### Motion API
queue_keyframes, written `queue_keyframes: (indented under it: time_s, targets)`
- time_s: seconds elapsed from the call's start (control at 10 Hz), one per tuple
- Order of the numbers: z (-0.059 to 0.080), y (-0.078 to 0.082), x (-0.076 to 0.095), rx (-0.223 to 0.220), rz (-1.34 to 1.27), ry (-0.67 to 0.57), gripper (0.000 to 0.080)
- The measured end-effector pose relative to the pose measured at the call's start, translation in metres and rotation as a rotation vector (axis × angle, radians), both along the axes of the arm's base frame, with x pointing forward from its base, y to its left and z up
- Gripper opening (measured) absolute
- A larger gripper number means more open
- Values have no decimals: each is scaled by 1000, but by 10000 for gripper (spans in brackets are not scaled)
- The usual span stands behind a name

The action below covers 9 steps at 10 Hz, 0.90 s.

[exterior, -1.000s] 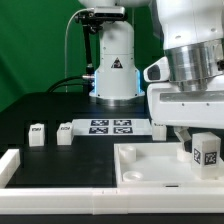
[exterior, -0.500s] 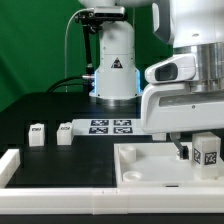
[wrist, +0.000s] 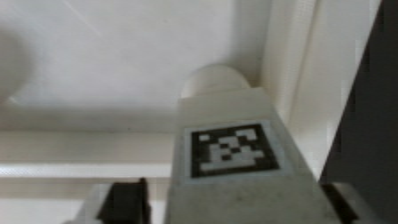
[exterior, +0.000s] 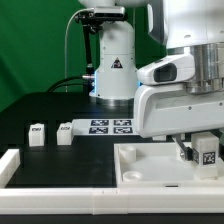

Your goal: Assemble one leg

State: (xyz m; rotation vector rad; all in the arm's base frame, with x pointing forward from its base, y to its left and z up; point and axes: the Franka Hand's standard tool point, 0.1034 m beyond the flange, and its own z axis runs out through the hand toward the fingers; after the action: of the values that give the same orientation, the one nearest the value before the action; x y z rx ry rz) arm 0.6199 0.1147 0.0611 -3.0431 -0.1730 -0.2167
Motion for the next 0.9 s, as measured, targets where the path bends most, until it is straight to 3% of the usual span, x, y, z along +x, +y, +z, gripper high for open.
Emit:
queue_keyframes:
  time_s: [0.1, 0.4, 0.9]
  targets:
    - [0, 0, 0, 0, 0, 0, 289]
    - [0, 0, 0, 13, -78, 8, 290]
    - [0, -1, -1, 109, -735, 74, 290]
